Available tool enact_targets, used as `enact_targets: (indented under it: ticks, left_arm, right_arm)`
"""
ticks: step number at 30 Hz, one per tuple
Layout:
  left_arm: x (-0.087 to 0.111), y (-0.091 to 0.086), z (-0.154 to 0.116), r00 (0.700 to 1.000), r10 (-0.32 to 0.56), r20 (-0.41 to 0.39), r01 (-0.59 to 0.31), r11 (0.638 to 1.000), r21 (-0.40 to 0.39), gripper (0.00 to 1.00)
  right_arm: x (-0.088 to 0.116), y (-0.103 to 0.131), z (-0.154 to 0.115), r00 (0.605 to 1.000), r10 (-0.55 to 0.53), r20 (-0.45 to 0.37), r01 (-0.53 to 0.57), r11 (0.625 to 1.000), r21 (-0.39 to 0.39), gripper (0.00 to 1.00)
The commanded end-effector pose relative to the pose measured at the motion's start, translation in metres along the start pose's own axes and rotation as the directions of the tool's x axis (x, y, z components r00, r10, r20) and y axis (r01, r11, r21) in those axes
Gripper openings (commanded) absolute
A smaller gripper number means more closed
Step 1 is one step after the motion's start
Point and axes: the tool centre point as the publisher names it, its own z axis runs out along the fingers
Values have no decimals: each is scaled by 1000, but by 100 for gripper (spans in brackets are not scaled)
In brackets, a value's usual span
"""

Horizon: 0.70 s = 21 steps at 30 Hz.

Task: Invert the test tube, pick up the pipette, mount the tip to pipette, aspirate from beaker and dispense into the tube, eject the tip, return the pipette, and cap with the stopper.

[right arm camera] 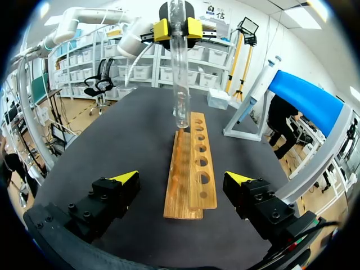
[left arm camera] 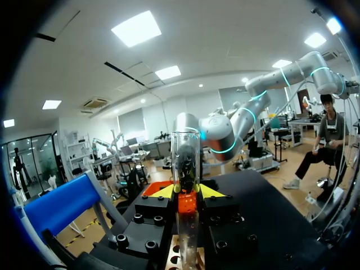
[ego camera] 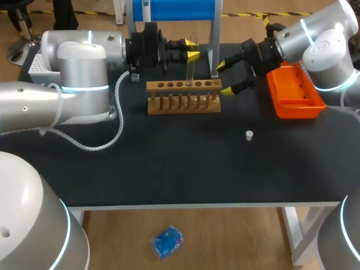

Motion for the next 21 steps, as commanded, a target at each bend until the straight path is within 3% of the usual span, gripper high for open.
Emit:
enact_targets:
  ticks: [1,21]
  left_arm:
    - [-9,7,4,1000,-6,-24,6,1000,1,0]
    - [-24,29,7,1000,3,-1,-3,1000,-5,0]
  right_arm:
    - [-4,0,0,1000,0,-11,0,1000,2,100]
    - [-4,0,0,1000,0,-11,0,1000,2,100]
